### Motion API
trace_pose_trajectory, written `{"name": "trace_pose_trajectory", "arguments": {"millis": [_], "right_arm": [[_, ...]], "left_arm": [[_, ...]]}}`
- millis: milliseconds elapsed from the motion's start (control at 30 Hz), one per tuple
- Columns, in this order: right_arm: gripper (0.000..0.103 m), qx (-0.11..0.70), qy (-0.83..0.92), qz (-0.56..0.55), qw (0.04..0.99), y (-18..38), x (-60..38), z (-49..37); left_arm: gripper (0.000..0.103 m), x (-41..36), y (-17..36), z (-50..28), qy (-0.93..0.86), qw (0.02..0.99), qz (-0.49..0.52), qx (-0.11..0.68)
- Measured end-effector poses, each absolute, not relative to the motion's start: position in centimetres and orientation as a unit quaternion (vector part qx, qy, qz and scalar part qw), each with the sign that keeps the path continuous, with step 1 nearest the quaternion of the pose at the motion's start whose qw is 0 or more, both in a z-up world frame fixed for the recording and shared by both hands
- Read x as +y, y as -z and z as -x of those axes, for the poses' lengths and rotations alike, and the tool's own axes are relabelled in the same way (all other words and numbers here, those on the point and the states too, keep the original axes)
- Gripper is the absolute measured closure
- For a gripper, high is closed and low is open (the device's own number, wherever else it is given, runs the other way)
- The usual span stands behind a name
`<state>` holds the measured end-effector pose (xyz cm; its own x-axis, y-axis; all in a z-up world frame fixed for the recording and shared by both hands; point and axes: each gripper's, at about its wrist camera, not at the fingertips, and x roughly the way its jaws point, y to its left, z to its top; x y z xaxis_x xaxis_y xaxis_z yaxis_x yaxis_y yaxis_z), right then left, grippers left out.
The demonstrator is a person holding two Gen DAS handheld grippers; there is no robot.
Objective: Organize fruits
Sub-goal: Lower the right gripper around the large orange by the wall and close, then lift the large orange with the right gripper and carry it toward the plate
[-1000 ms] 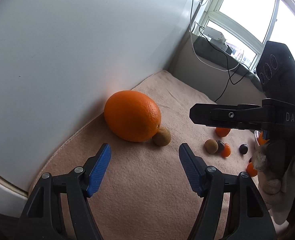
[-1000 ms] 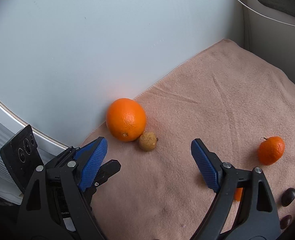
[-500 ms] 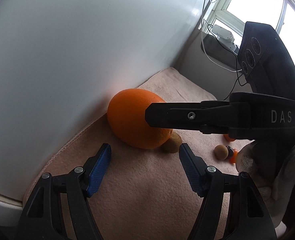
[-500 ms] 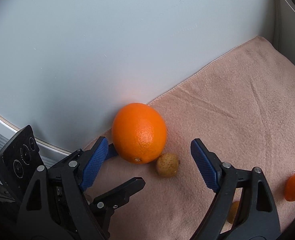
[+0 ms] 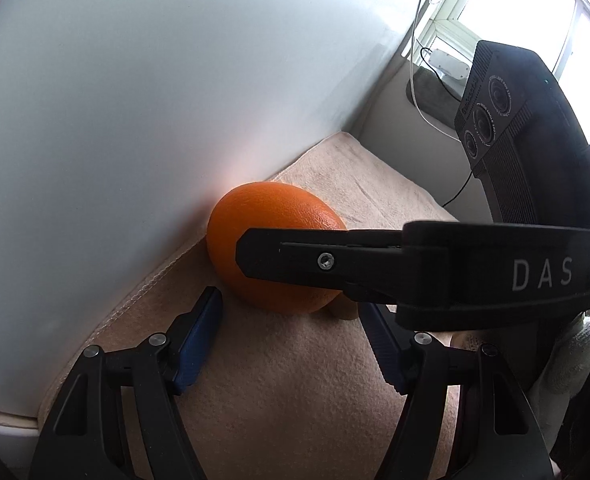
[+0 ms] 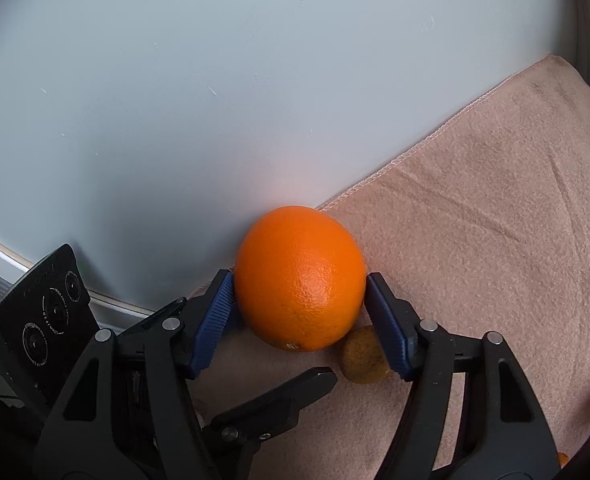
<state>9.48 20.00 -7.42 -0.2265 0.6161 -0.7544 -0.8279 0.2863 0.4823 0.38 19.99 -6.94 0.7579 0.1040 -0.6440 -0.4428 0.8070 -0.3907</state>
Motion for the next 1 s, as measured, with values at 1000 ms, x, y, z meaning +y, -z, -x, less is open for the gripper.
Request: {"name": "trace_pose_trajectory", "arguments": {"millis": [1000], "right_arm": [[0.034,0.468,-0.555,0.064,0.684,4.1,9.7,-8.6]], "left_arm": [[0.039,14.9,3.4,1.0,-0.099,0.928,0.213,0.288]]}}
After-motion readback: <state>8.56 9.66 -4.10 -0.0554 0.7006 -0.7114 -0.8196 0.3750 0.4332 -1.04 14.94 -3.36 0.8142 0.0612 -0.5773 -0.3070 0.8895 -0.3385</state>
